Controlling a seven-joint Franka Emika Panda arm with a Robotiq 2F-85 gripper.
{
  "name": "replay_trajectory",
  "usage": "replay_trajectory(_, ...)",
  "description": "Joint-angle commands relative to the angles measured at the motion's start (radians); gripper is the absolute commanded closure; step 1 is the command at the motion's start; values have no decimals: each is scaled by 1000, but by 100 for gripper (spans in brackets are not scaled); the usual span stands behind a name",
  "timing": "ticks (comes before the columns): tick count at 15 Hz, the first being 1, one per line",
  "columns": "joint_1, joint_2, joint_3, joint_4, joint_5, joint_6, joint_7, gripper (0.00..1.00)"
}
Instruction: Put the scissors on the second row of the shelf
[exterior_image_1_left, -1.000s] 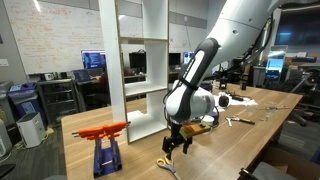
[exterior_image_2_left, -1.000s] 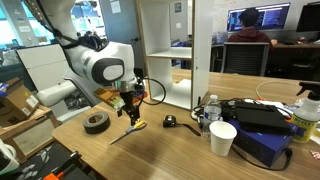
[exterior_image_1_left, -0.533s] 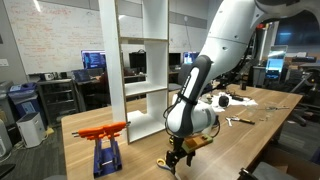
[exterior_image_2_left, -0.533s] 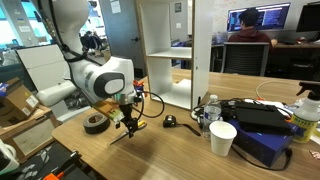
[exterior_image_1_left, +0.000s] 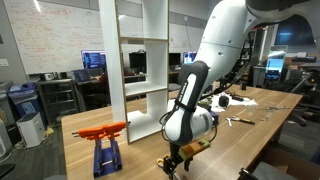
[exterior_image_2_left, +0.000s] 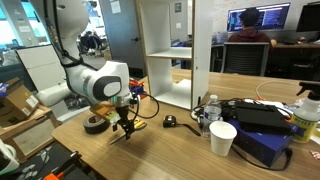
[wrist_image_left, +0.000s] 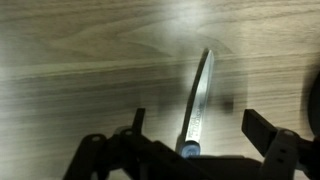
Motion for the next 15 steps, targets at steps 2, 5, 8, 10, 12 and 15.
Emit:
replay_trajectory(2,21,43,-22,36,-20,31,28,43)
replay_trajectory(5,11,65,-20,52,-13,32,20,68)
replay_trajectory(8,5,74,-25,57,-10,32,17,91)
replay_trajectory(10,3,77,-23,63,-9,30,16,100)
replay_trajectory(12,3,72,-23,61,-10,30,17,98)
replay_trajectory(15,-1,61,-23,57,-7,23,17,98)
